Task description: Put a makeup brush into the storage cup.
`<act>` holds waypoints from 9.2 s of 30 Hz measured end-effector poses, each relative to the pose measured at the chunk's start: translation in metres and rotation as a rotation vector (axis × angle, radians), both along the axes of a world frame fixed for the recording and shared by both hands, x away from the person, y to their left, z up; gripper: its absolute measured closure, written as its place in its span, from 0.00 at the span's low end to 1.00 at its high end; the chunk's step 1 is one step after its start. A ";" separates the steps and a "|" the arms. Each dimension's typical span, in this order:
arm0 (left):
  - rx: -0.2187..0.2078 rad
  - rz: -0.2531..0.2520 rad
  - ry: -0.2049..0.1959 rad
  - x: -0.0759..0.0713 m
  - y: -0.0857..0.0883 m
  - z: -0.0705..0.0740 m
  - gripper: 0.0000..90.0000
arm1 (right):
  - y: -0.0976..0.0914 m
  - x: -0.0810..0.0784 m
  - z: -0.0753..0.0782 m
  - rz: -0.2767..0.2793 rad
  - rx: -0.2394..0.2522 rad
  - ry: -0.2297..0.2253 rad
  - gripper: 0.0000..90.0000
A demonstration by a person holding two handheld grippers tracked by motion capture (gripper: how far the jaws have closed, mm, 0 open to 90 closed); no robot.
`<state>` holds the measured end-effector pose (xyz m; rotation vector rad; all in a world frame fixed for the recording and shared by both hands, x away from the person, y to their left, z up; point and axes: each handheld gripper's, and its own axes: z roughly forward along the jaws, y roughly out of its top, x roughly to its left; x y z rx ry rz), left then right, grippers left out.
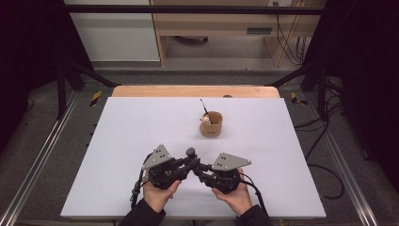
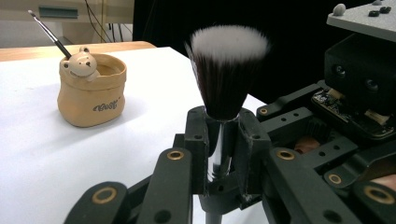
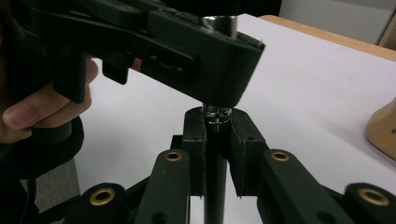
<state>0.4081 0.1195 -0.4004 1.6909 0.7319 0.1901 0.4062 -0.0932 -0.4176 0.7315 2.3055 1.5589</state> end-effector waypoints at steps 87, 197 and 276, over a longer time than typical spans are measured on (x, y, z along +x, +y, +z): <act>0.222 0.257 -0.078 0.012 0.150 -0.018 0.07 | -0.088 0.023 0.036 -0.292 0.125 -0.042 0.88; 0.220 0.247 -0.096 0.009 0.159 -0.028 0.07 | -0.027 0.181 0.013 -0.566 0.106 0.040 0.88; 0.223 0.260 -0.096 0.008 0.157 -0.028 0.08 | -0.060 0.095 0.064 -0.387 0.031 -0.018 0.22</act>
